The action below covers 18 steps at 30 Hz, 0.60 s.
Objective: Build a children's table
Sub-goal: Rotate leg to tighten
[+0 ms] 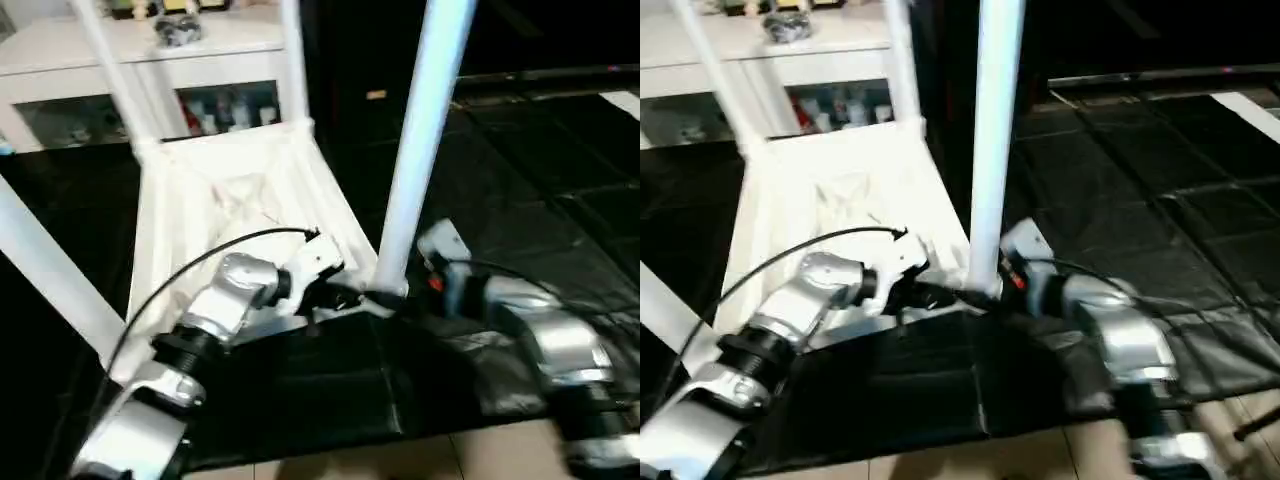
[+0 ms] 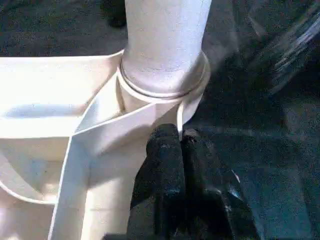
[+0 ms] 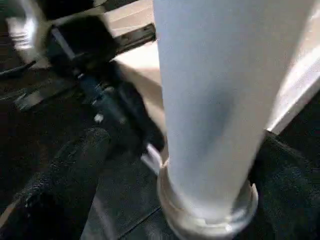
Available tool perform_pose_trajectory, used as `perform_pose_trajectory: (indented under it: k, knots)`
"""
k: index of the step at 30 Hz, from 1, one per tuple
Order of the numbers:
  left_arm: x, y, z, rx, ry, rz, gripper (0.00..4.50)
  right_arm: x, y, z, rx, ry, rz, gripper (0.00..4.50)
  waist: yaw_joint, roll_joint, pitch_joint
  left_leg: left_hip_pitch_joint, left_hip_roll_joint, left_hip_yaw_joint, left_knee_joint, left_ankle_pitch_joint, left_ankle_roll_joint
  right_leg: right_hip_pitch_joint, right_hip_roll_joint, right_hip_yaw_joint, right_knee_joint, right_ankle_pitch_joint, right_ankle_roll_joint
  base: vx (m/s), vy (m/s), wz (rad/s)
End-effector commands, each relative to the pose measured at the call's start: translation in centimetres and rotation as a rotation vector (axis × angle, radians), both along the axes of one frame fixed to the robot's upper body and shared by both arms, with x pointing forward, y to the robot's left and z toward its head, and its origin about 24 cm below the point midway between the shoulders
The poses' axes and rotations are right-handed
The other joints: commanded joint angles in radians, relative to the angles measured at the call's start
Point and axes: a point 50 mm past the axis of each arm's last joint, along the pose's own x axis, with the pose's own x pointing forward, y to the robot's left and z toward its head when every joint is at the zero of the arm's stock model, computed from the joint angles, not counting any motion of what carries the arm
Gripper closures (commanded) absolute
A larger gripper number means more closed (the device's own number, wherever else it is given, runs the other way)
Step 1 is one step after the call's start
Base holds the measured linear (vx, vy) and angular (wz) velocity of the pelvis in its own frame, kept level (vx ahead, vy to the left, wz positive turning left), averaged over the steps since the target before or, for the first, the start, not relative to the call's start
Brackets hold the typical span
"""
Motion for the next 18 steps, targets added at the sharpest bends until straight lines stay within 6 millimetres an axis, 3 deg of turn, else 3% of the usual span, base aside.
perform_pose_trajectory:
  k: [1,5,18]
  knots:
    - [0.2,0.0,1.3,-0.001,-0.054,-0.082,4.5,-0.7,0.1,0.5,0.022,0.02,0.124,0.03,0.005,-0.025,-0.067,-0.012,0.009,0.011,-0.061,-0.148,0.115,0.069,-0.031,0.041,-0.066,-0.296,-0.194,0.0,0.0,0.0]
    - [-0.3,0.0,1.2,0.012,-0.036,-0.17,4.5,-1.0,-0.6,1.0,0.014,0.05,0.2,0.03,0.016,-0.021,-0.069,-0.011,0.013,0.011,-0.059,-0.131,0.126,0.068,-0.031,0.042,-0.06,-0.267,-0.207,0.0,0.0,0.0]
    - [-1.4,-0.1,1.2,0.064,-0.021,-0.352,4.5,-0.9,-1.2,2.0,-0.014,0.092,0.343,0.03,0.054,-0.027,-0.072,-0.005,0.018,0.013,-0.058,-0.11,0.111,0.064,-0.035,0.045,-0.055,-0.271,-0.209,0.0,0.0,0.0]
